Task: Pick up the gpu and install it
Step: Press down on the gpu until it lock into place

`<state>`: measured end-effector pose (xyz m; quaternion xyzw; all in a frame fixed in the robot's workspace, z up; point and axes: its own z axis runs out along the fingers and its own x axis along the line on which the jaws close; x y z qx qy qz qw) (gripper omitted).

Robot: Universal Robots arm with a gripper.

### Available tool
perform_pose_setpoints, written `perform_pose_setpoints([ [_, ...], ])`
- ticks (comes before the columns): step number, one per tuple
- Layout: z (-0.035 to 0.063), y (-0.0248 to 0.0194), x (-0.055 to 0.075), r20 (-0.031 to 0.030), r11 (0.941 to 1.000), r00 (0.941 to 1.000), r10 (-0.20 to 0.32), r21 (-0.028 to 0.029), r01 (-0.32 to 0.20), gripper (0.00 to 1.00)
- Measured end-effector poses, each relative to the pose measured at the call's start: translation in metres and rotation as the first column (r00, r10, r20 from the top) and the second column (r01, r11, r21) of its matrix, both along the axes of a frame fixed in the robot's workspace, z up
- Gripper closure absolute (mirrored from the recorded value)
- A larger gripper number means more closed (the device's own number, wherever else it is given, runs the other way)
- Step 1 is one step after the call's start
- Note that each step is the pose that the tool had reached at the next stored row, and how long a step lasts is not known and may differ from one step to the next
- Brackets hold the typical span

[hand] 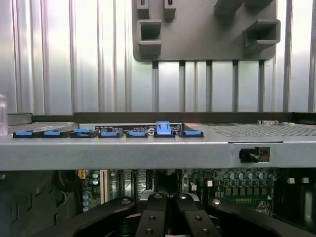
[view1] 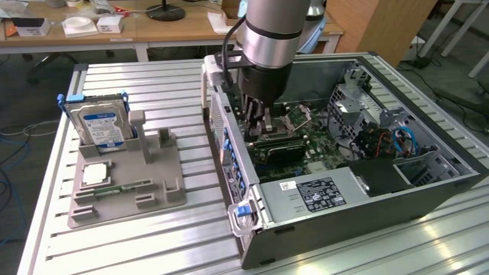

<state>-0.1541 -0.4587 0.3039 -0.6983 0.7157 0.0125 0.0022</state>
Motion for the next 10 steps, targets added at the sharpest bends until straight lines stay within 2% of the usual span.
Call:
perform_pose_setpoints([
  [3,-0.0001,0.0,0.006,-0.0275,1.0,0.9996,0.0,-0.0001,0.0,0.9],
  [7,-0.0023,0.0,0.012,-0.0749,1.0,0.9972,0.0,0.0001,0.0,0.9],
  [10,-0.0043,0.0,0.017,-0.1052,1.0,0.9945,0.0,0.0,0.0,0.9],
])
